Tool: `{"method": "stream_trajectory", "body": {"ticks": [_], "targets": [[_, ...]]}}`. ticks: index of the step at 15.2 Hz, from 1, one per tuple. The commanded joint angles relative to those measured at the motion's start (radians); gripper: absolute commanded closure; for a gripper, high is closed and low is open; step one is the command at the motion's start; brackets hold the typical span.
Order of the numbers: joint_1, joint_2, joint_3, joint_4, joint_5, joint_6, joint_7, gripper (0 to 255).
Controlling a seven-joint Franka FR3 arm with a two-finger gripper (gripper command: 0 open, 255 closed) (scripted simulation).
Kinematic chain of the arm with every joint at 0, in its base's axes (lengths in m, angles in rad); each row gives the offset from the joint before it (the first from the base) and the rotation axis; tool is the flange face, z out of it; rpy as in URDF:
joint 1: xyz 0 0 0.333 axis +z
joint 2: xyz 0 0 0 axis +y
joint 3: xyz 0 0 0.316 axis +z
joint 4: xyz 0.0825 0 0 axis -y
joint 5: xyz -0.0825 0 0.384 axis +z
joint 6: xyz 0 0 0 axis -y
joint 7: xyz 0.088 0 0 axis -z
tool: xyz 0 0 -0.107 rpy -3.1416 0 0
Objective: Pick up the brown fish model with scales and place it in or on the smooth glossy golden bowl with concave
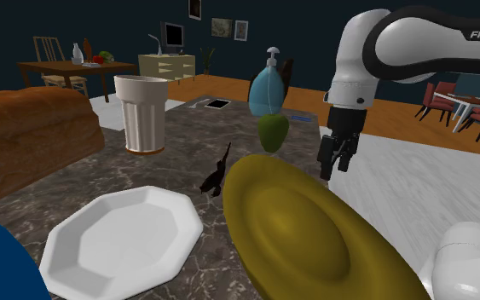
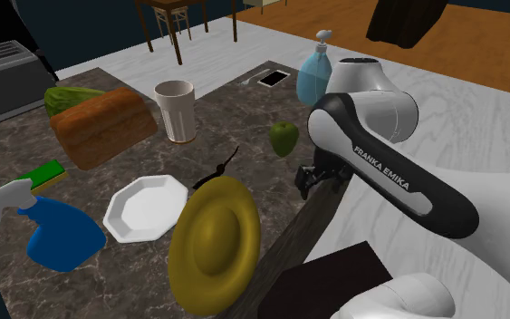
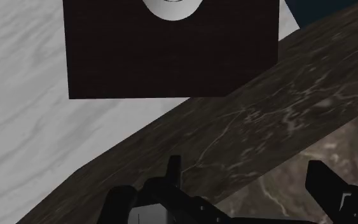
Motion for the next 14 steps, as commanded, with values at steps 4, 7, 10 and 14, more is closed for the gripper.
{"method": "stream_trajectory", "body": {"ticks": [4, 7, 10, 14], "targets": [[0.002, 0.012, 0.074, 0.018, 0.058, 0.047, 0.128, 0], [-0.001, 0.040, 0.148, 0.050, 0.105, 0.098, 0.254, 0], [-0.010, 0.081, 0.223, 0.095, 0.138, 0.151, 0.379, 0], [-0.033, 0.155, 0.323, 0.176, 0.155, 0.220, 0.548, 0]]}}
